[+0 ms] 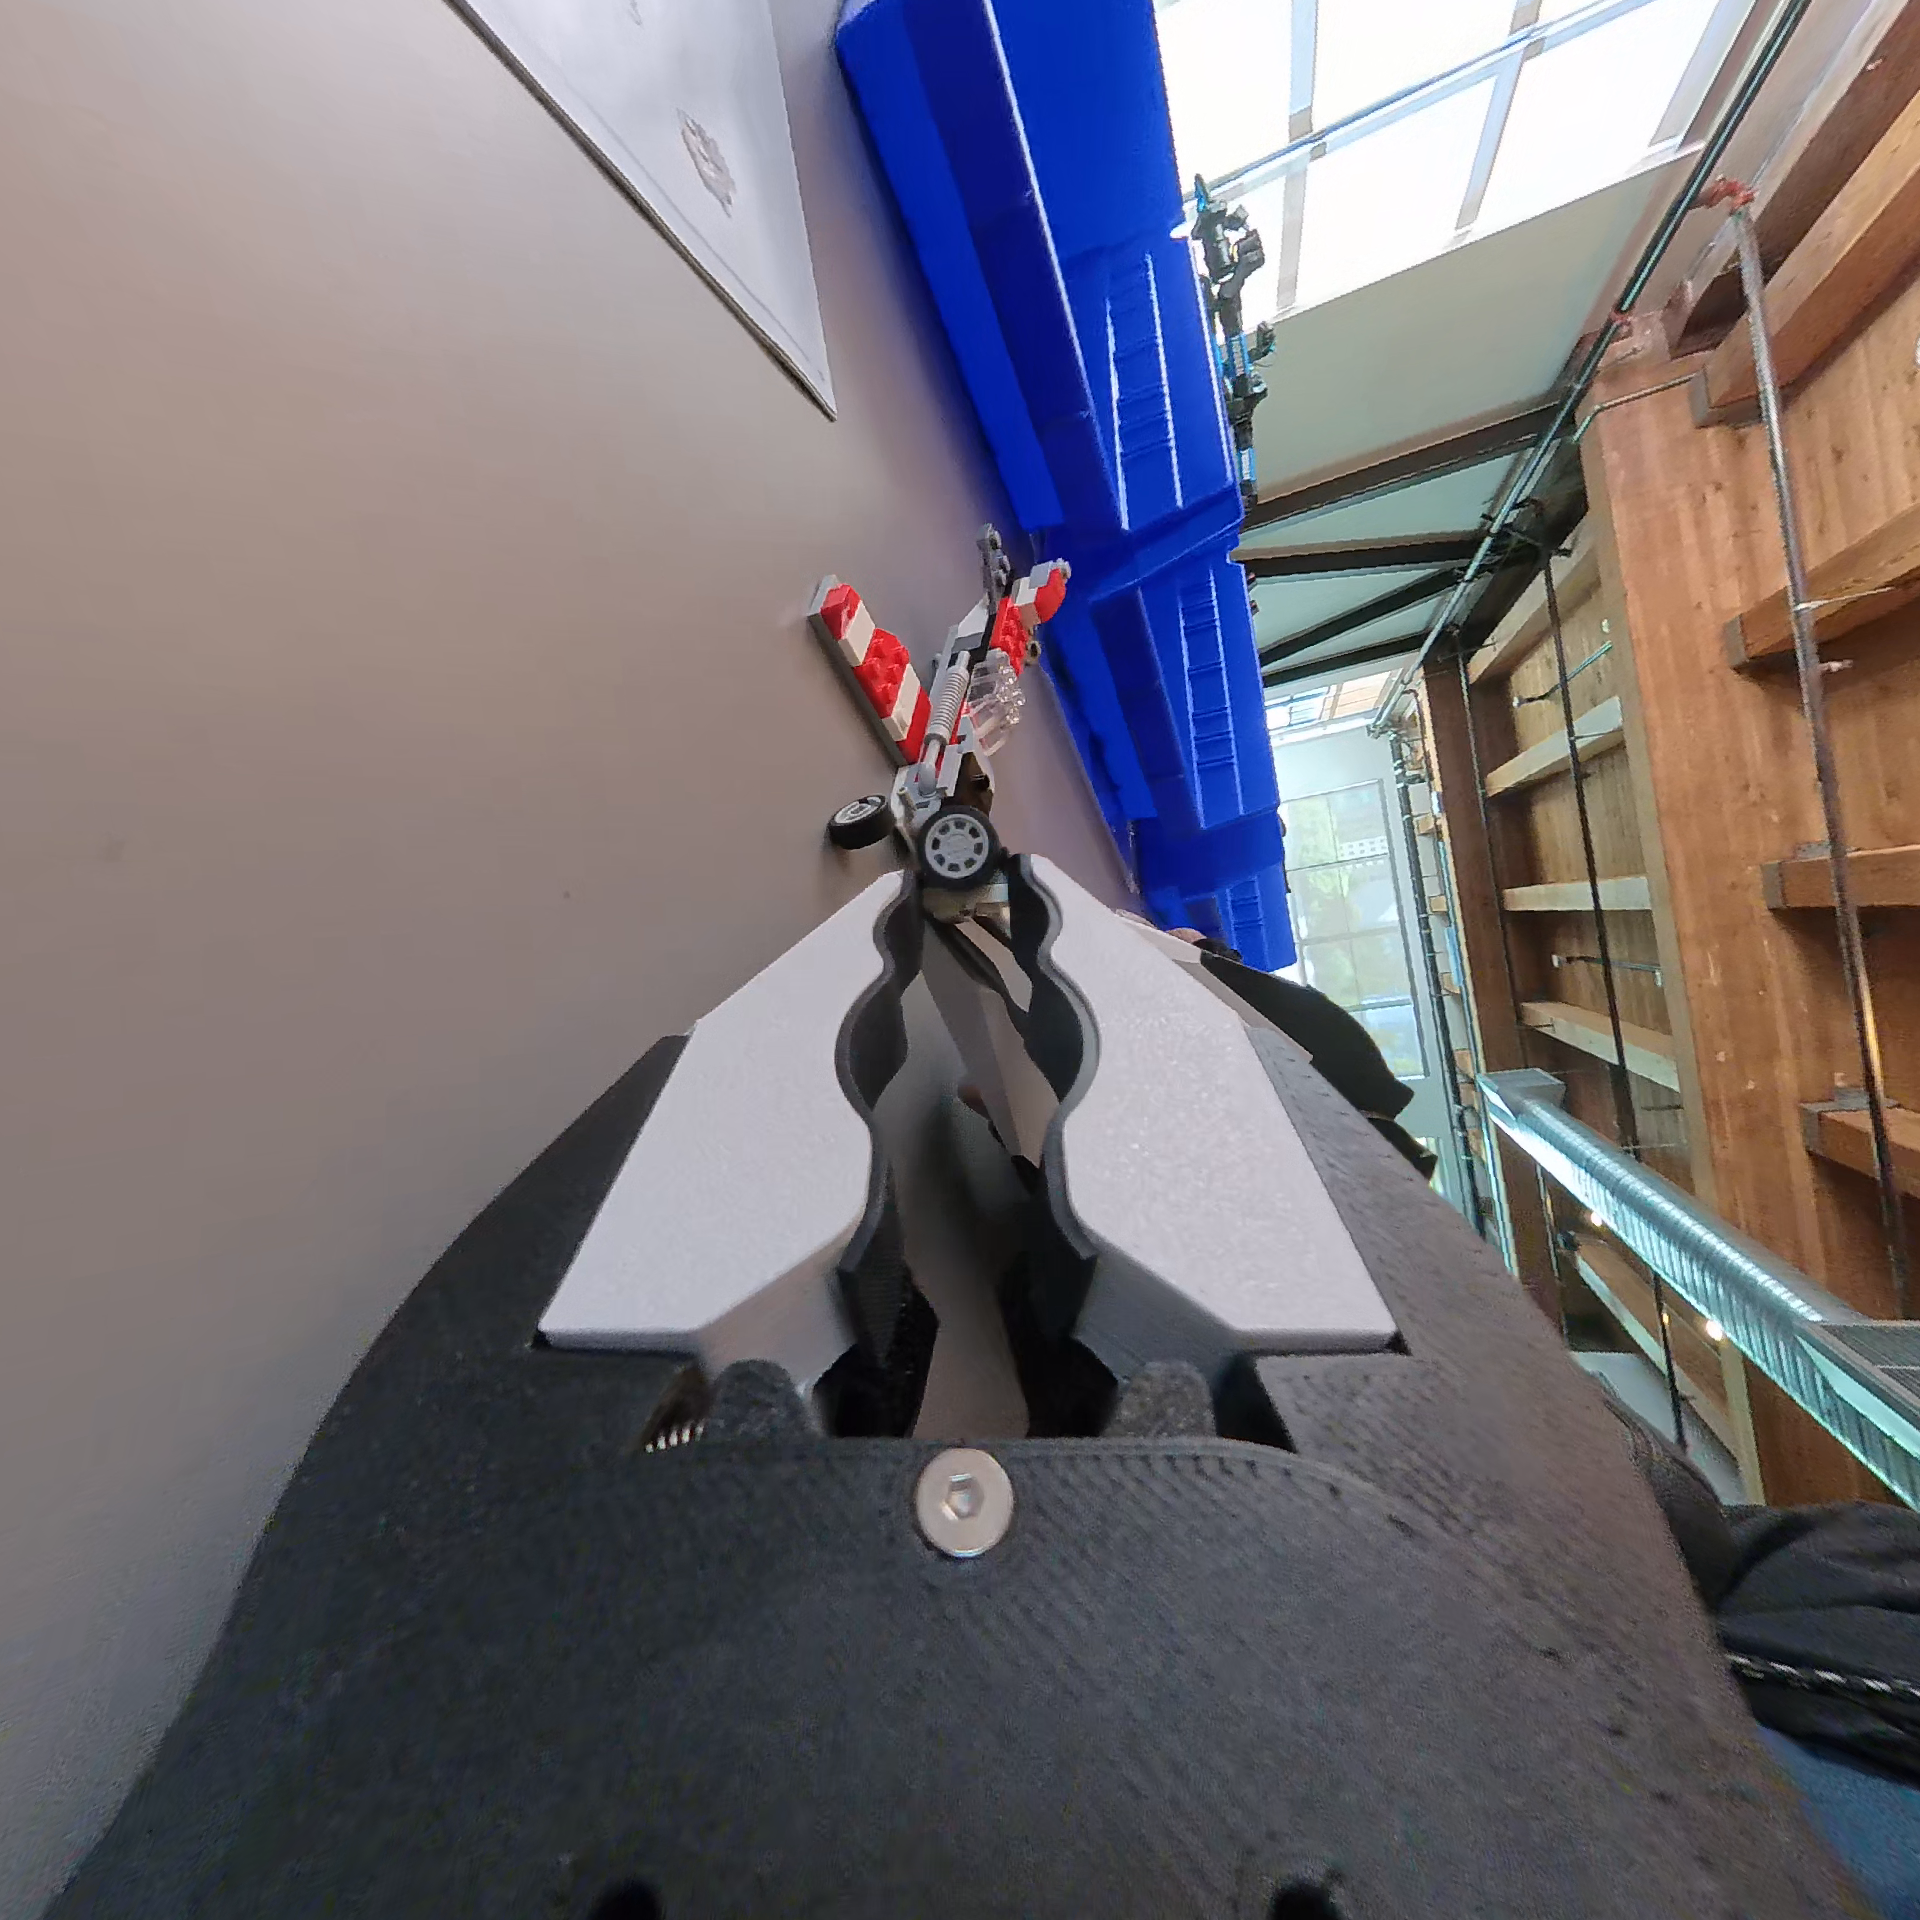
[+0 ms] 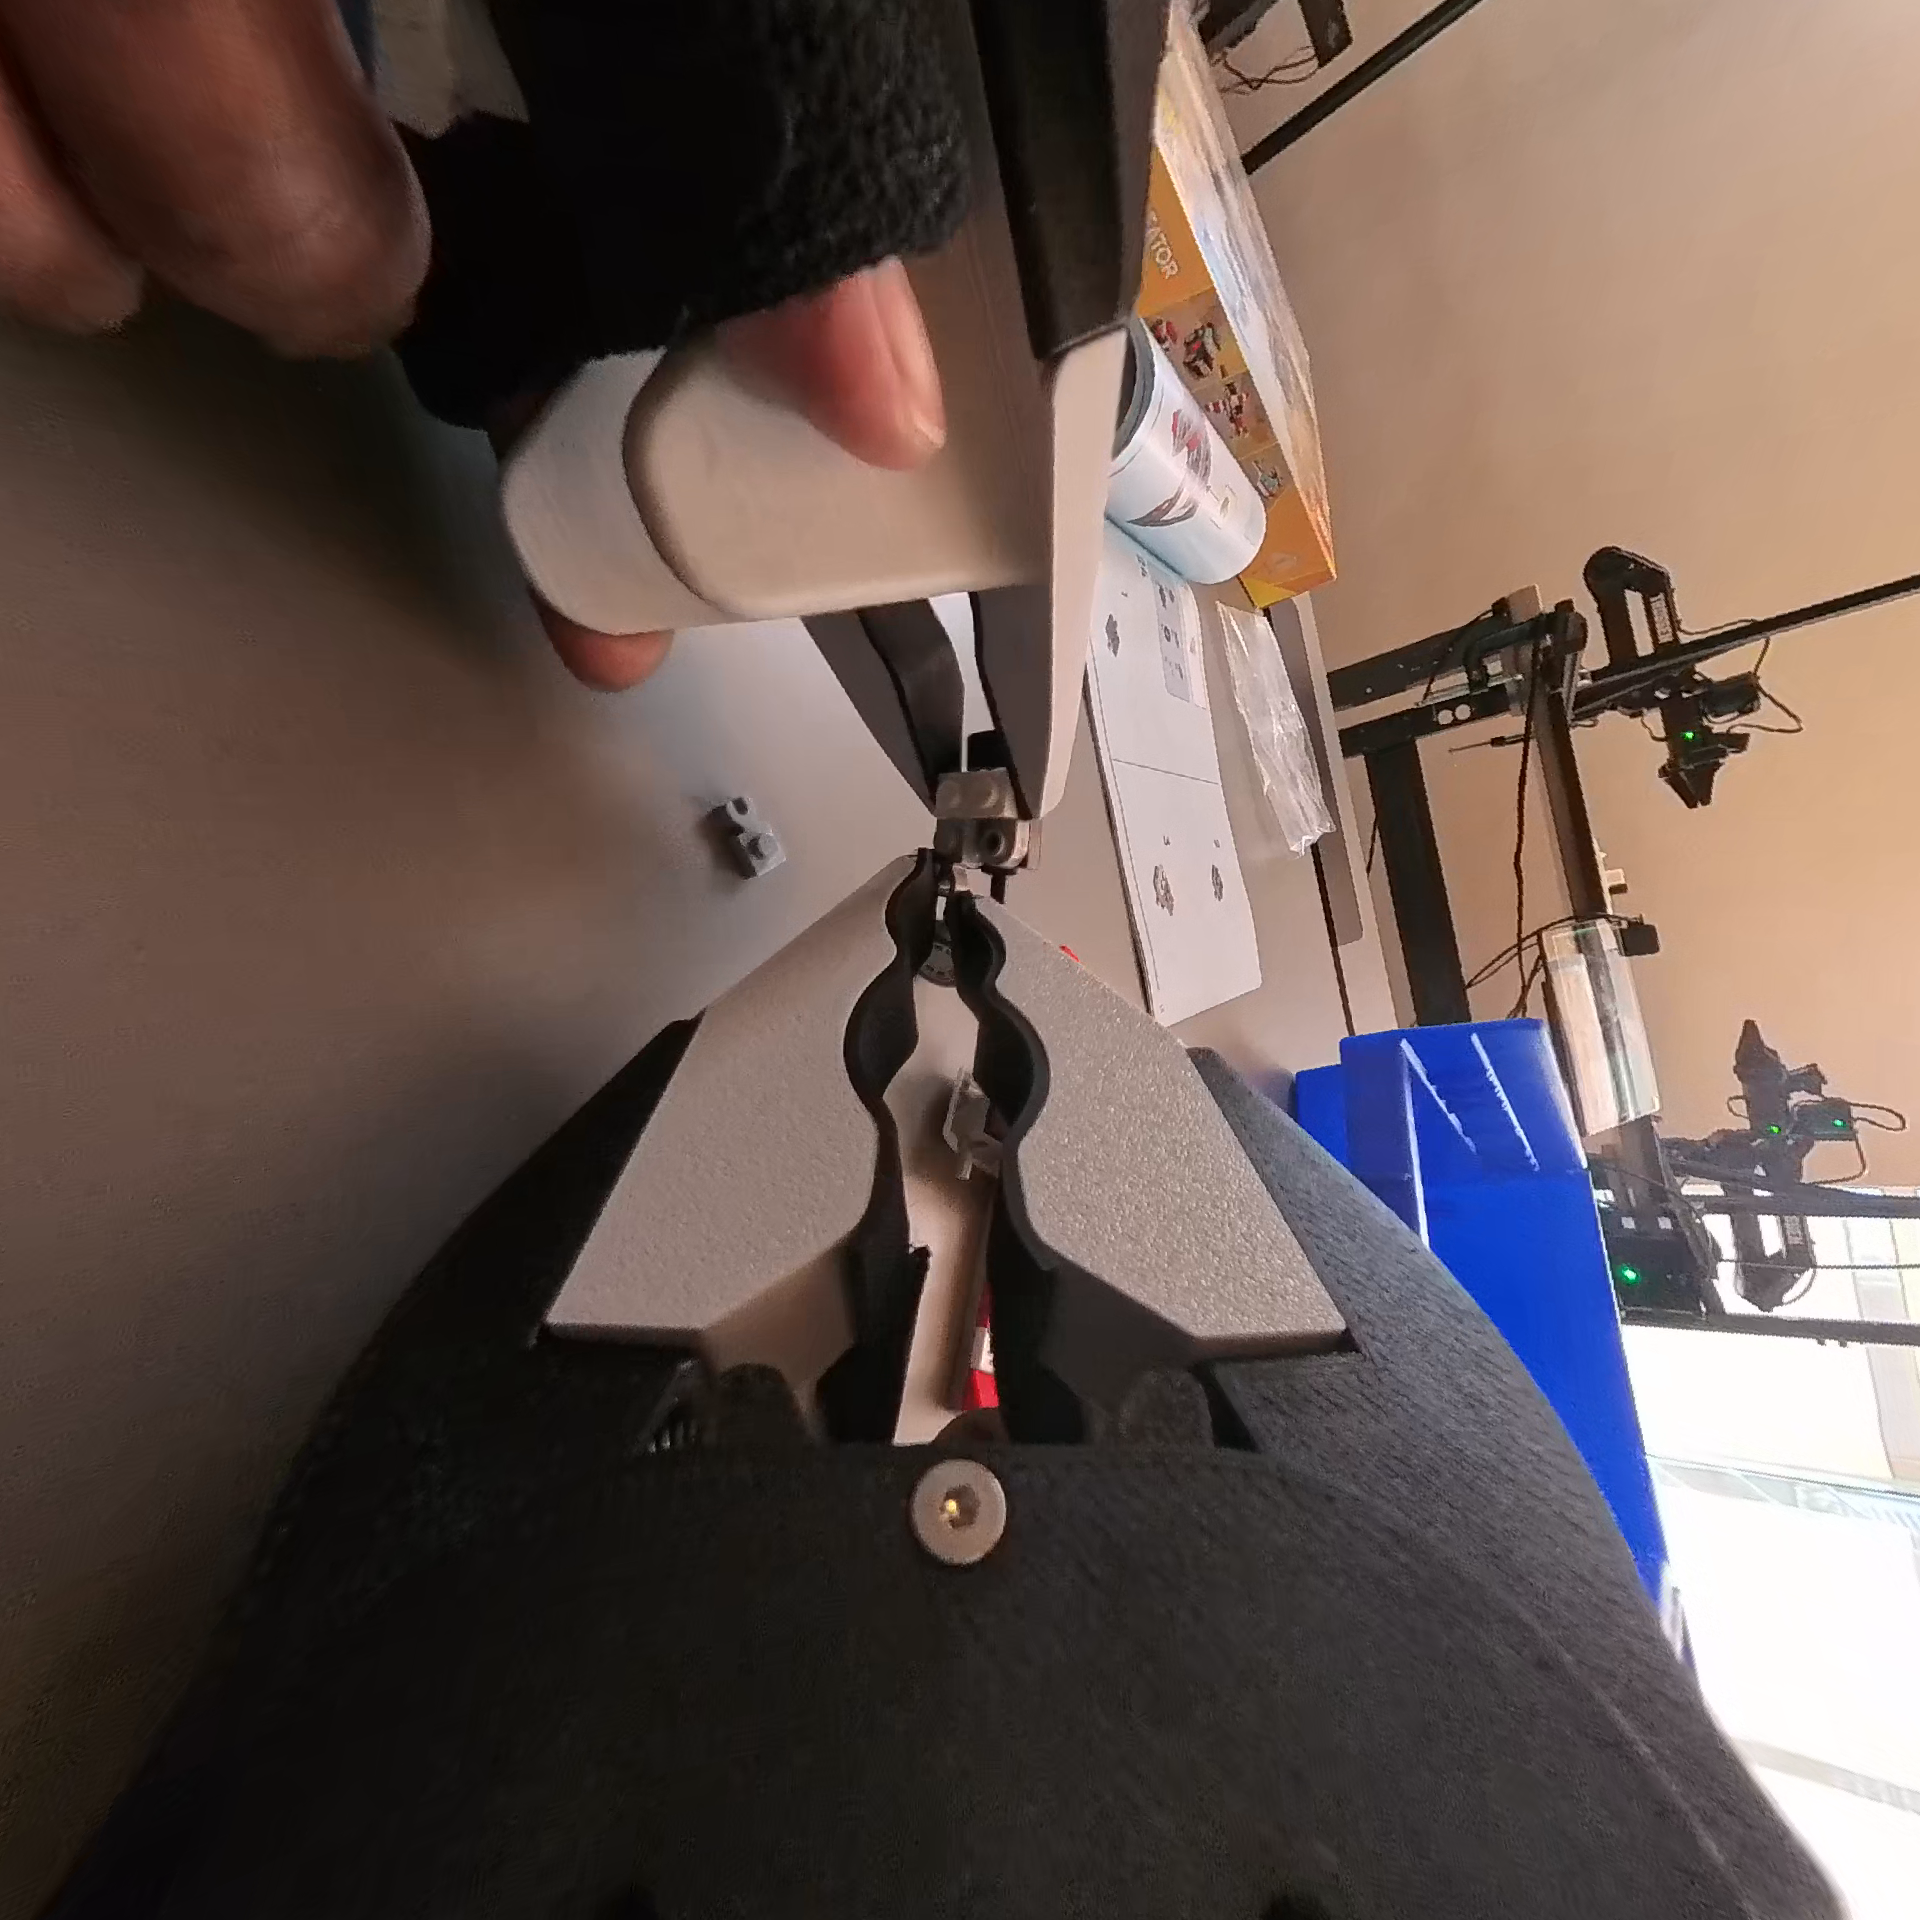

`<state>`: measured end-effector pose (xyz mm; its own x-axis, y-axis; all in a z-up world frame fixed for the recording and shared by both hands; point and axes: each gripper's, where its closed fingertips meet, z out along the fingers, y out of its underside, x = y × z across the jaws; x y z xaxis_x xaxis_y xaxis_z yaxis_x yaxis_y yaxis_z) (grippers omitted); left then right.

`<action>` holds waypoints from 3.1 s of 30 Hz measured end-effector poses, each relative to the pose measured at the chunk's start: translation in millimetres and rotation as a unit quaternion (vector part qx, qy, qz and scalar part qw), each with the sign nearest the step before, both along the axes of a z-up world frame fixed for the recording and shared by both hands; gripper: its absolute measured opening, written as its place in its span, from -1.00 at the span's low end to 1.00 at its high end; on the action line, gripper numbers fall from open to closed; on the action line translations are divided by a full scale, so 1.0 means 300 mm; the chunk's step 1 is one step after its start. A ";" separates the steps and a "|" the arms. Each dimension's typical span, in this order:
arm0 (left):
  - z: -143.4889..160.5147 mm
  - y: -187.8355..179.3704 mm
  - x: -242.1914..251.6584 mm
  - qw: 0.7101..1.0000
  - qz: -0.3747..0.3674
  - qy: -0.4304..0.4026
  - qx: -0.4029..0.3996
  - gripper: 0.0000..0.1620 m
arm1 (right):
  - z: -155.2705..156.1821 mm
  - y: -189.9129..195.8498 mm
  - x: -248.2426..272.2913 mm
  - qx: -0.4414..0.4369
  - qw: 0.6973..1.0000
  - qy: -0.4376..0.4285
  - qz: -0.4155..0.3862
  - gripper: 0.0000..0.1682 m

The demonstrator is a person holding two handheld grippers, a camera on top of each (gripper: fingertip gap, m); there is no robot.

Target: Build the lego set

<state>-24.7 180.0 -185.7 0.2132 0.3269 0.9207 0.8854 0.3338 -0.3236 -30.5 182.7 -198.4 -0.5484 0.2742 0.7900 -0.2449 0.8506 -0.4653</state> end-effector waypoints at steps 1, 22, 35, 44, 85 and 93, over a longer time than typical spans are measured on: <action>0.003 0.000 0.001 1.000 -0.001 0.001 0.004 -0.77 | 0.002 -0.001 0.000 -0.007 1.000 -0.003 0.002 -0.95; 0.044 -0.001 0.056 0.990 -0.105 0.091 -0.026 -0.74 | 0.035 -0.027 0.035 -0.032 0.998 0.009 0.054 -0.96; 0.044 0.012 0.060 0.989 -0.115 0.092 -0.025 -0.77 | 0.044 -0.031 0.042 -0.072 0.995 -0.018 0.067 -0.96; 0.029 0.004 0.041 0.994 -0.084 0.066 -0.027 -0.78 | 0.031 -0.034 0.029 -0.033 0.998 0.008 0.050 -0.97; 0.200 -0.057 -0.026 0.958 0.068 -0.020 0.278 -0.76 | 0.202 -0.028 0.045 -0.271 0.961 -0.048 0.027 -0.76; 0.206 0.032 0.006 0.948 0.060 -0.035 0.312 -0.76 | 0.229 -0.024 0.040 -0.306 0.952 -0.034 0.004 -0.68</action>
